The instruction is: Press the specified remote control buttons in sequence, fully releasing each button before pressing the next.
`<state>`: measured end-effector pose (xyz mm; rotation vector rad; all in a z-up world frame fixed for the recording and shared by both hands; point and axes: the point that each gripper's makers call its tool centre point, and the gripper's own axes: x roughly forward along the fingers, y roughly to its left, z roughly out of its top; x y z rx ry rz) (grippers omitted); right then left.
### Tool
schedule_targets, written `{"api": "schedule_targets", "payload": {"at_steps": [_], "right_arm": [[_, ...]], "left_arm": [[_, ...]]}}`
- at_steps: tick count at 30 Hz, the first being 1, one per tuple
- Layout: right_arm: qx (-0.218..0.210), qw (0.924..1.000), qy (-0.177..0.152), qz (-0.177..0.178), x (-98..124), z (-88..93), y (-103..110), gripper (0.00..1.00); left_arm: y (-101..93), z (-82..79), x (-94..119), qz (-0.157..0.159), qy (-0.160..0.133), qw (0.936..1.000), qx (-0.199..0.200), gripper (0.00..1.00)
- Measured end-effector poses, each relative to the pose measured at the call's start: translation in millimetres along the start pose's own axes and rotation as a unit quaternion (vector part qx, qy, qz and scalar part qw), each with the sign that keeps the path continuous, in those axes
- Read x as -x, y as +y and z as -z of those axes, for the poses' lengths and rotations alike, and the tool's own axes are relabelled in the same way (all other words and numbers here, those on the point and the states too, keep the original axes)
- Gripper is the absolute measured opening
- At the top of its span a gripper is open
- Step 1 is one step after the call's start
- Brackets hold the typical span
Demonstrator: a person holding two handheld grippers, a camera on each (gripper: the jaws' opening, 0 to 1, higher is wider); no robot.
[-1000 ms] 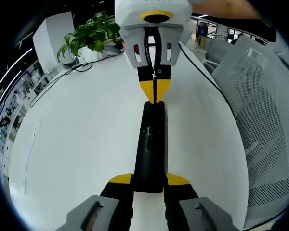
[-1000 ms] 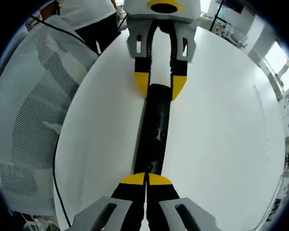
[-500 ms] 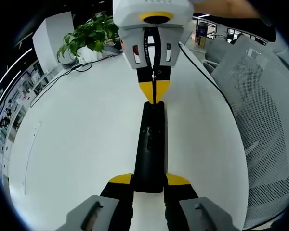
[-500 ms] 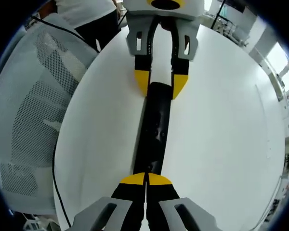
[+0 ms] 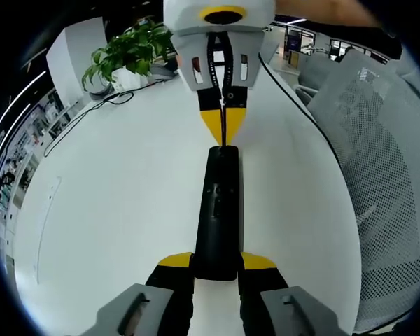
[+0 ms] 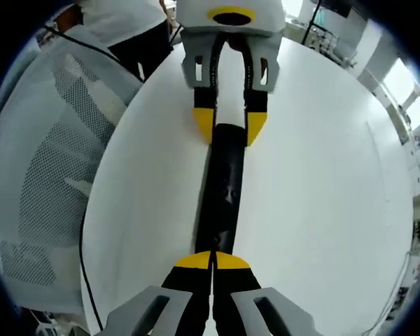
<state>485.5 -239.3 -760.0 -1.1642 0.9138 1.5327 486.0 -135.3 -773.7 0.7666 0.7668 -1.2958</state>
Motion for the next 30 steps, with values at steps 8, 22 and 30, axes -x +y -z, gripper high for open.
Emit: {"api": "schedule_targets", "payload": {"at_steps": [8, 22, 30], "right_arm": [[0.002, 1.0, 0.001, 0.005, 4, -4.2, -3, 0.0], [0.007, 0.9998, -0.004, 0.015, 14, -10.7, -3, 0.0], [0.008, 0.9997, -0.011, 0.019, 17, -15.8, -5, 0.0]], "left_arm": [[1.0, 0.4, 0, -0.003, 0.003, 1.0, -0.002, 0.23], [1.6, -0.1, 0, -0.002, 0.005, 1.0, -0.002, 0.23], [1.6, -0.3, 0, -0.002, 0.004, 1.0, -0.002, 0.23]]}}
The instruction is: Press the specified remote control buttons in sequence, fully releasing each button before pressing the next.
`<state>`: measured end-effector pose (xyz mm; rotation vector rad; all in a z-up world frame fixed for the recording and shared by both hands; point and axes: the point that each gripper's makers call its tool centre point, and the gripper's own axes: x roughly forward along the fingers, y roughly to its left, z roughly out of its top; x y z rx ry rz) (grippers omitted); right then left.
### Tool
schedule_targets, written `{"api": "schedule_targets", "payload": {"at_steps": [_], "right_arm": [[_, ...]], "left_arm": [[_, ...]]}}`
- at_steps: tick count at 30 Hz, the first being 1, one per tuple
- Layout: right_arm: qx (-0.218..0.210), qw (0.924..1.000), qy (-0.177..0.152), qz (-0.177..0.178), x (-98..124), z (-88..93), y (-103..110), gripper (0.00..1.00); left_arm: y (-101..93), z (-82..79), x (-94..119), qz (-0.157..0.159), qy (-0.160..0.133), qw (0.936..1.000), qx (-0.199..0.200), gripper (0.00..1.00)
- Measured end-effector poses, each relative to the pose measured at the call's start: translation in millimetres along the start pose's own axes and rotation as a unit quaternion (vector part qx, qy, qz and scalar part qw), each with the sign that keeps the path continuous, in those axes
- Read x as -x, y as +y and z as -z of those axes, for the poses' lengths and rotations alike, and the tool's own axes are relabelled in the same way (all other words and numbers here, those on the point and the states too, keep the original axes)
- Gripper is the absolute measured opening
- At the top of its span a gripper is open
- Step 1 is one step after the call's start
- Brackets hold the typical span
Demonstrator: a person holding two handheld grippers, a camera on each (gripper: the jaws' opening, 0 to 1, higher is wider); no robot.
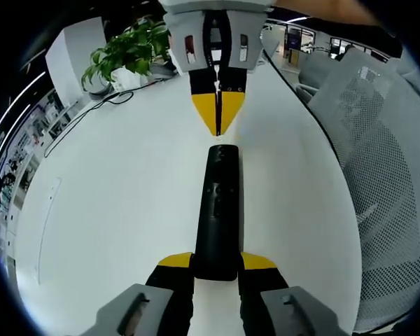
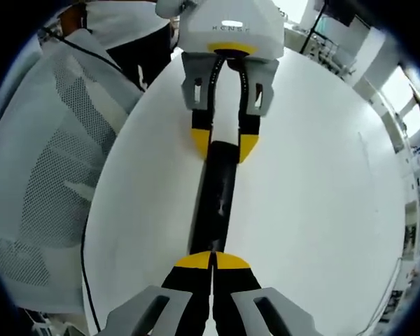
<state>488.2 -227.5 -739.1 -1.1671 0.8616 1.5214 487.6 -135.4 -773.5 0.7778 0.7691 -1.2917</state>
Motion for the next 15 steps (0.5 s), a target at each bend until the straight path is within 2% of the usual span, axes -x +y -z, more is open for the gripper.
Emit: {"api": "schedule_targets", "payload": {"at_steps": [15], "right_arm": [[-0.006, 0.9999, 0.002, -0.013, -19, 3.4, 4, 0.0]], "left_arm": [[-1.3, -1.2, 0, 0.001, -0.004, 1.0, 0.001, 0.23]]}}
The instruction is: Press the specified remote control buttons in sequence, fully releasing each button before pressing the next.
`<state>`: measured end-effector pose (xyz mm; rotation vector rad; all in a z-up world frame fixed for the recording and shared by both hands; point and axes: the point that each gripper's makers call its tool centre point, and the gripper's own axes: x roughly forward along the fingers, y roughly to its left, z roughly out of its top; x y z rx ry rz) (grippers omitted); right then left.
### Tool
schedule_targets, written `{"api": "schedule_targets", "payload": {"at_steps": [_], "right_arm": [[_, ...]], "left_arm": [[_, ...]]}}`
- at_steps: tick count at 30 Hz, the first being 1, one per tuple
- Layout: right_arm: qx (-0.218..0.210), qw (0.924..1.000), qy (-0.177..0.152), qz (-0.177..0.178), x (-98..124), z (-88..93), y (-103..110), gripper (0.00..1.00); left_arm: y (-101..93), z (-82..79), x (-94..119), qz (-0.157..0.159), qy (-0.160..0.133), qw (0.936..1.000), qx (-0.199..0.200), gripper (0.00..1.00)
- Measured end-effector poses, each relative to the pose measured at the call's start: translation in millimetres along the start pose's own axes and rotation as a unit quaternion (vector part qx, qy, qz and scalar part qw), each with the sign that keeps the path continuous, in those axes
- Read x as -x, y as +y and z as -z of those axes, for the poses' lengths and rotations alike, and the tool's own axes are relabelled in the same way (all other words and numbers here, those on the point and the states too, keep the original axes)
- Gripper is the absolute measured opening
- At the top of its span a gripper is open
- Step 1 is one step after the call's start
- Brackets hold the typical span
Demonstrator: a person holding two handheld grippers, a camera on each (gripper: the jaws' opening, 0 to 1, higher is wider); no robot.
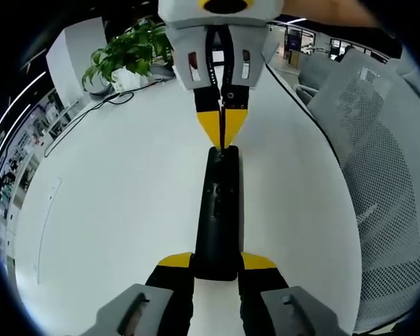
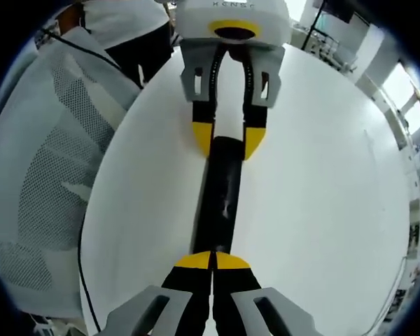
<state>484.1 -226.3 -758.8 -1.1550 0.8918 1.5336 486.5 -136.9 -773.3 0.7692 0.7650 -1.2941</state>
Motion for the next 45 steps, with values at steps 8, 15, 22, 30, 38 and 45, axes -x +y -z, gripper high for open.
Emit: {"api": "schedule_targets", "payload": {"at_steps": [8, 15, 22, 30, 38, 45], "right_arm": [[-0.003, 1.0, 0.001, -0.002, -4.8, 3.6, 0.4, 0.0], [-0.003, 1.0, 0.0, -0.004, -6.8, 4.0, -0.6, 0.0], [-0.007, 1.0, 0.001, -0.006, -7.2, 4.2, -1.8, 0.0], [0.013, 0.9997, 0.023, -0.002, -9.3, 5.4, -2.7, 0.0], [-0.003, 0.9999, 0.013, -0.003, -8.0, 4.4, -1.8, 0.0], [-0.011, 0.9999, -0.009, 0.001, -2.5, 4.0, -4.7, 0.0]], "left_arm": [[-0.5, -0.5, 0.1, 0.0, -0.002, 1.0, 0.0, 0.23], [0.1, -0.4, -0.1, 0.0, -0.003, 1.0, 0.001, 0.23], [0.3, -0.4, -0.1, -0.001, -0.006, 1.0, 0.004, 0.23], [0.8, 0.1, 0.3, 0.001, -0.01, 0.9999, 0.01, 0.23], [0.8, 0.1, 0.3, 0.001, -0.011, 0.9999, 0.007, 0.23], [0.0, 0.3, 0.5, 0.001, -0.01, 0.9999, 0.006, 0.23]]}}
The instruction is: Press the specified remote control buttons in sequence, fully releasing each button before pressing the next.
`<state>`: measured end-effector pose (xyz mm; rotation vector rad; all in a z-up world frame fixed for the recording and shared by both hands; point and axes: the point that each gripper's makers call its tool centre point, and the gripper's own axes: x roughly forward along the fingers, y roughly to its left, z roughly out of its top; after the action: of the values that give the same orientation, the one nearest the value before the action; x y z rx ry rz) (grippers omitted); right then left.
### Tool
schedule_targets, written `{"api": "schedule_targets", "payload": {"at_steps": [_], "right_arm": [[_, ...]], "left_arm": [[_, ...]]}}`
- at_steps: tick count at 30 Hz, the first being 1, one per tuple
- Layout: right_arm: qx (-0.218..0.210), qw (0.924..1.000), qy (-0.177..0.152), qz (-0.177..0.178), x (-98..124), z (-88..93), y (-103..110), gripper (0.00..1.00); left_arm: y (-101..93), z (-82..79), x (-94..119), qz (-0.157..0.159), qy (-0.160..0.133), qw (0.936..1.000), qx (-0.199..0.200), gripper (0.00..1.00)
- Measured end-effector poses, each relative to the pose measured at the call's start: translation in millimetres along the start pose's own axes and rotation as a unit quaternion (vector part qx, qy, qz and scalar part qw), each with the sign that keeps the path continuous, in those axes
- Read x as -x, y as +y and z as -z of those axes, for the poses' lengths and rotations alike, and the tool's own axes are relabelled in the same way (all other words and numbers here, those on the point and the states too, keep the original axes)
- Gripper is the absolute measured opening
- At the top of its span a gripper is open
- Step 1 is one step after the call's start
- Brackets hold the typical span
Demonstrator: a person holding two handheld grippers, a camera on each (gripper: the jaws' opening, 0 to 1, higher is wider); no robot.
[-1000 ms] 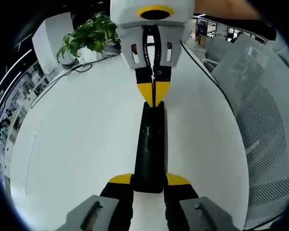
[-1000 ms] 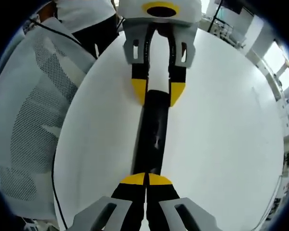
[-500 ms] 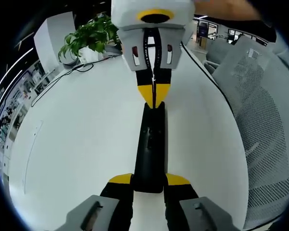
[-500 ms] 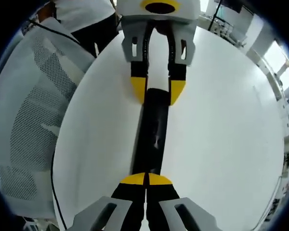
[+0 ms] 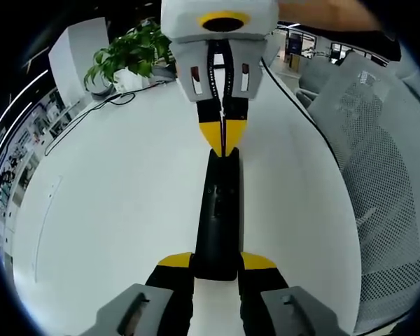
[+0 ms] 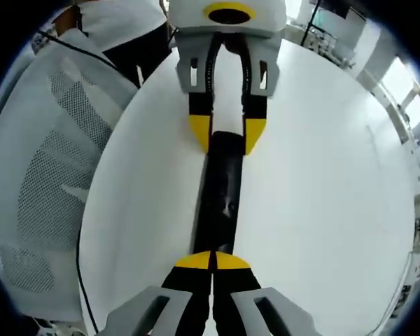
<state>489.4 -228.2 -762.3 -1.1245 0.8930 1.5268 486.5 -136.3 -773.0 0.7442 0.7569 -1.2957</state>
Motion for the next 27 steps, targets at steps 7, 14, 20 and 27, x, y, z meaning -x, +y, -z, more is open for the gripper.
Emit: {"api": "schedule_targets", "payload": {"at_steps": [7, 14, 20, 27], "right_arm": [[0.006, 0.9999, -0.004, 0.007, 17, -7.1, -3, 0.0], [0.007, 0.9999, -0.001, 0.014, 24, -8.5, -6, 0.0], [0.008, 0.9998, 0.001, 0.018, 31, -11.1, -5, 0.0], [0.011, 0.9997, -0.007, 0.022, 38, -20.3, -6, 0.0]], "left_arm": [[-0.6, 0.2, 0, -0.002, 0.003, 1.0, -0.002, 0.23], [-1.2, 0.5, 1, -0.003, 0.005, 1.0, -0.003, 0.23], [-1.5, 0.4, 1, -0.004, 0.007, 1.0, -0.003, 0.23], [-1.1, 0.5, 1, -0.005, 0.007, 1.0, -0.004, 0.23]]}}
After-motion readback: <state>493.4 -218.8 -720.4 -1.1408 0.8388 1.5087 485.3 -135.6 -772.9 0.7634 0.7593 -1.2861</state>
